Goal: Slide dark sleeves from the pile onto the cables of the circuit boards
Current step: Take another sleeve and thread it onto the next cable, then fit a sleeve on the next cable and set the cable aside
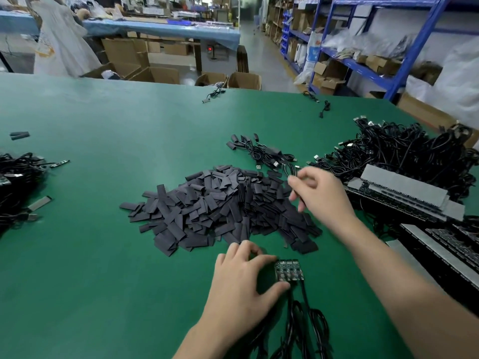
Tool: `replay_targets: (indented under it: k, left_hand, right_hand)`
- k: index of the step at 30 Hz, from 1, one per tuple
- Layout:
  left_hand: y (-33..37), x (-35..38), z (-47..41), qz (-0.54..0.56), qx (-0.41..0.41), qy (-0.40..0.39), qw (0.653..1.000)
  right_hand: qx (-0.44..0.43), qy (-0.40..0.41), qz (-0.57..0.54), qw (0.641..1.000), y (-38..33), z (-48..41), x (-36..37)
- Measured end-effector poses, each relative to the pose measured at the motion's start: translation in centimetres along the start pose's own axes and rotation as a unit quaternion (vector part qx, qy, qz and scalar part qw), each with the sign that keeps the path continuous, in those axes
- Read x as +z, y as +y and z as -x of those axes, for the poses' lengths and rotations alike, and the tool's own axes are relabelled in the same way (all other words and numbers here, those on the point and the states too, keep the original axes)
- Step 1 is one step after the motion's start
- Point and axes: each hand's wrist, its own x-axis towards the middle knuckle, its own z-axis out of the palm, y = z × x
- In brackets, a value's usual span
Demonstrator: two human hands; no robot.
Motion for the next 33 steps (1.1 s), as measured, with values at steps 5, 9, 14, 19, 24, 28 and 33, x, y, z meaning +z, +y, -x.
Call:
replay_targets:
  k: [5,9,14,19,24,28,33]
  left_hand:
    - [0.0,-0.2,-0.1,0.092,0.013,-0.023,0.995]
    - [0.5,-0.5,-0.3,0.241,-0.006,-0.031,0.97]
    - [0.2,-0.5,-0.6,0.354,-0.053,-0.027,0.933]
    - [0.0,-0.5,-0.7,0.377,-0.049,-0.024,0.925]
    - [-0.2,-0.3,-0.6,0.407,-0.052,-0.007,0.912]
    - [-0.3,-0.5,-0.6,0.447,-0.052,0.009,0.893]
    - [-0.4,-0.8,-0.8,0.491,-0.054,0.029,0.869]
  right_hand:
    - [-0.001,0.007,0.143,0.99,-1.5,-10.7,2.9]
    - [-0.003,0.009,0.239,0.971,-1.5,-17.0,5.1]
    - [0.026,-0.007,0.263,0.964,-0.8,-20.8,7.5]
    - [0.033,-0.01,0.279,0.96,-0.5,-21.1,8.6]
    - [-0.02,-0.011,0.301,0.953,0.4,-18.7,7.3]
    - [-0.067,-0.006,0.164,0.984,0.2,-12.1,5.8]
    - [0.008,-0.156,-0.081,0.984,2.2,1.9,3.9]
